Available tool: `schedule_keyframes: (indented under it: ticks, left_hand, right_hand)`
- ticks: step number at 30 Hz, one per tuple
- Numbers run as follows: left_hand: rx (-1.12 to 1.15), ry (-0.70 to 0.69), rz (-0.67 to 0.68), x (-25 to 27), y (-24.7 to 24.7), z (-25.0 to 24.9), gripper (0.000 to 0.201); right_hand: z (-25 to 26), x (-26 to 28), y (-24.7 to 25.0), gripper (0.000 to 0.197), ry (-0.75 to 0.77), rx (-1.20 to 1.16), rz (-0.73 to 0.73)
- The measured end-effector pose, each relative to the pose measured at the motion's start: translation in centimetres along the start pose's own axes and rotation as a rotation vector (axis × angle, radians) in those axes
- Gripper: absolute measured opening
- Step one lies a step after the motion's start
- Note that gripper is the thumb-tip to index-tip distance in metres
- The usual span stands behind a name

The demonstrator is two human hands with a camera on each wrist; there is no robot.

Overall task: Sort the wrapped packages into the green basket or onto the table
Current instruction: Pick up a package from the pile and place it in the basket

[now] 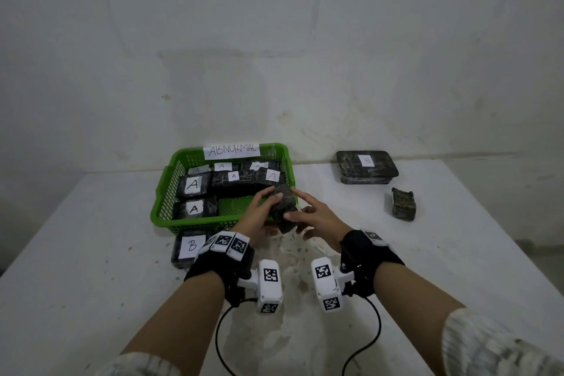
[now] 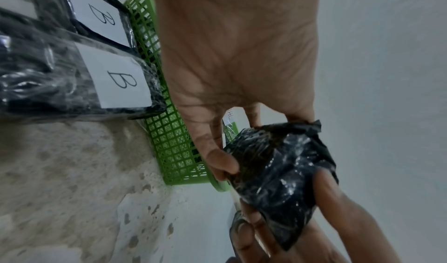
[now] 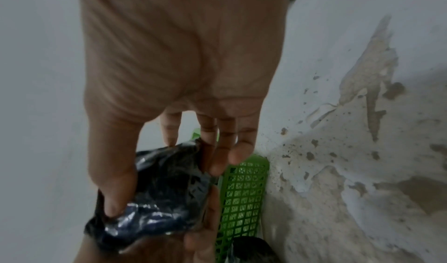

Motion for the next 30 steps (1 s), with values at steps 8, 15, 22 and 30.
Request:
schedule_keyframes:
  ticks: [8,15,22,30]
  left_hand:
    - [0.043,0.051,0.021,0.1,-0.8,0.1,0.038]
    - [0.032,-0.034,0.065,0.9,-1.1,-1.0,0.055]
    - [-0.049,0.052,0.174,1.5,-2.2,-1.9,0.035]
    - [-0.008,0.092,0.289,1.9,-3.7,-0.9,0.025]
  right_hand:
    - [0.6,-0.1,0.7,0.062,0.074,0.126,-0.098]
    - [0.2,0.1,0.5,0.082,0.093,0.098,-0.019]
    - [-1.2,-0.2,3.1,0.061,0.223,0.498,-0.367]
    - [-2.6,0.1,4.4,0.039,0.159,0.755,-0.418]
Point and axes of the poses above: each hand's wrist, its own x-axis away from the middle knuckle, its own y-axis out of the back of the hand, z = x × y, the point moved 8 cm from there along -x, towards the middle knuckle, and after that the axes turned 11 degrees about x, right-handed, at the moved point
